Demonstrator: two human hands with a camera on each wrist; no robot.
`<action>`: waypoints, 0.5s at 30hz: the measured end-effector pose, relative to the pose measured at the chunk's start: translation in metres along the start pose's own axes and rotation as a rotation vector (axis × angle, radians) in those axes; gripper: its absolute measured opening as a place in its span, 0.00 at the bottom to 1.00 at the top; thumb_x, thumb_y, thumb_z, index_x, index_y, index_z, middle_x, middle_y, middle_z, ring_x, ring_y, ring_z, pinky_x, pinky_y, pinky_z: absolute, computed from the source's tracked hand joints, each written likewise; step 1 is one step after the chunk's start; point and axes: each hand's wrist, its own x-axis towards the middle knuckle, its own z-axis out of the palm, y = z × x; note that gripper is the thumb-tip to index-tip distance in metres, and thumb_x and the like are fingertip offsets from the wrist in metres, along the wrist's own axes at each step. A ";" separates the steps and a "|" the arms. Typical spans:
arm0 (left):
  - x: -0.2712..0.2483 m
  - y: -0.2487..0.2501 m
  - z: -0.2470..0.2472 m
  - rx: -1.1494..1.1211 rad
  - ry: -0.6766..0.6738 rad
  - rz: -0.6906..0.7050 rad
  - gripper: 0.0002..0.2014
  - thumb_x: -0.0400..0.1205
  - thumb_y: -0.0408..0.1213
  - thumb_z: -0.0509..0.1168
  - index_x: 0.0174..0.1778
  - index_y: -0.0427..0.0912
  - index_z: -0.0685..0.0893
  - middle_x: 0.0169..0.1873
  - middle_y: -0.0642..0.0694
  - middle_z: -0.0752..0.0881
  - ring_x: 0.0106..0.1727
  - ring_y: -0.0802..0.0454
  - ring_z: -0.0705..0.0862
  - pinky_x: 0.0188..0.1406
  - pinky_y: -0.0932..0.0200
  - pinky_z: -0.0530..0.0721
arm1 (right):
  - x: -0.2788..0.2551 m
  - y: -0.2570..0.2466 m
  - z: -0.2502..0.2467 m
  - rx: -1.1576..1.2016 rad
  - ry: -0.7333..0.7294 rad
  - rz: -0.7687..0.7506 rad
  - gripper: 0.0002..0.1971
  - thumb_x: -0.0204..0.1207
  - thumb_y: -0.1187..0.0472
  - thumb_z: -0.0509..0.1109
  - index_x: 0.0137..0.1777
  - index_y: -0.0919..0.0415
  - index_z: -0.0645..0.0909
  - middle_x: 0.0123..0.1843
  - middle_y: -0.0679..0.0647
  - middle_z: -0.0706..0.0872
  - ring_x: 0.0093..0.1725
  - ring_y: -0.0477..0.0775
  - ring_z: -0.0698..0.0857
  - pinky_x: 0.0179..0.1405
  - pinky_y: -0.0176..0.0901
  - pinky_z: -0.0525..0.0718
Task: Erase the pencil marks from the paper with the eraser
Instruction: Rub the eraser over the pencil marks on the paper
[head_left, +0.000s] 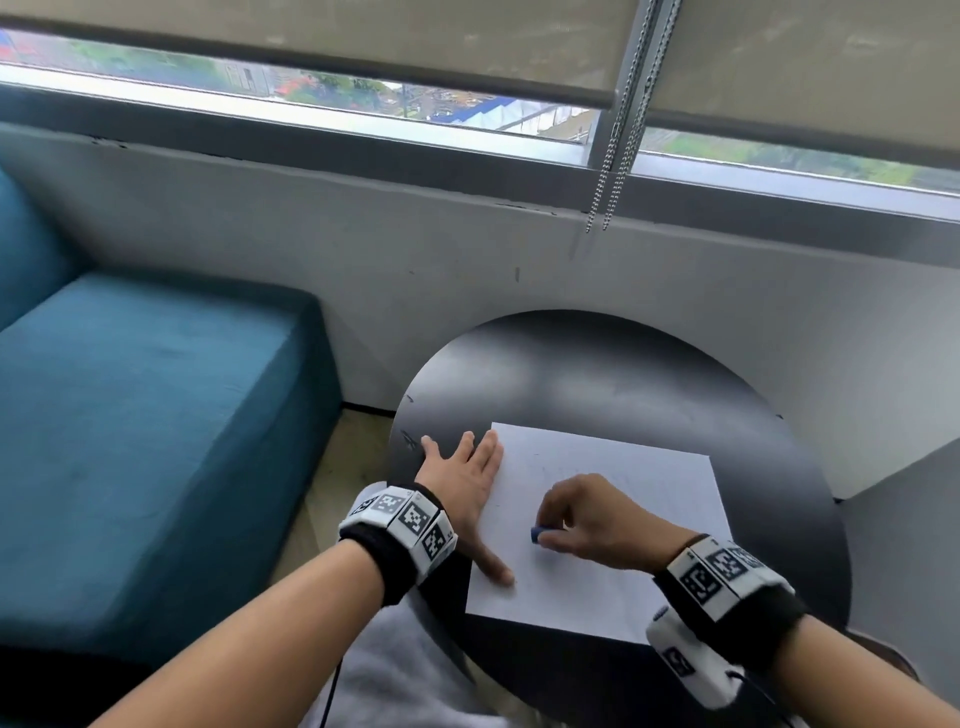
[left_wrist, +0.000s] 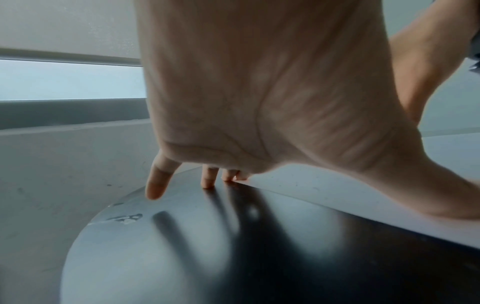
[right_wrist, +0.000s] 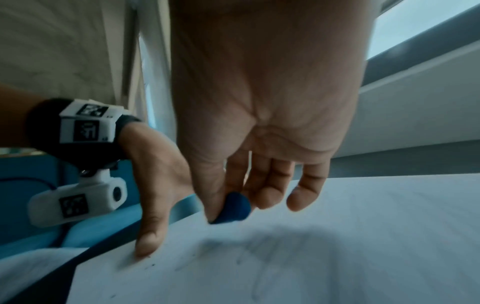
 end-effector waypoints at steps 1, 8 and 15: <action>0.000 -0.001 0.001 -0.016 0.009 0.008 0.78 0.55 0.82 0.69 0.86 0.39 0.33 0.86 0.46 0.34 0.87 0.41 0.39 0.78 0.22 0.46 | -0.007 0.007 -0.001 0.015 0.072 0.021 0.05 0.70 0.55 0.77 0.36 0.54 0.86 0.41 0.46 0.87 0.41 0.44 0.82 0.47 0.44 0.83; -0.003 -0.008 0.007 -0.106 0.028 0.050 0.73 0.62 0.79 0.69 0.86 0.41 0.32 0.86 0.48 0.32 0.87 0.44 0.34 0.82 0.28 0.41 | -0.046 0.040 -0.007 -0.134 0.103 0.128 0.11 0.75 0.50 0.74 0.34 0.46 0.76 0.76 0.46 0.74 0.74 0.48 0.74 0.68 0.35 0.69; -0.026 0.012 0.024 -0.101 0.056 0.154 0.63 0.62 0.82 0.22 0.85 0.39 0.32 0.84 0.44 0.28 0.81 0.50 0.23 0.83 0.37 0.33 | -0.048 0.037 -0.003 -0.153 0.165 0.183 0.11 0.74 0.47 0.73 0.34 0.46 0.77 0.77 0.42 0.74 0.76 0.46 0.71 0.67 0.50 0.77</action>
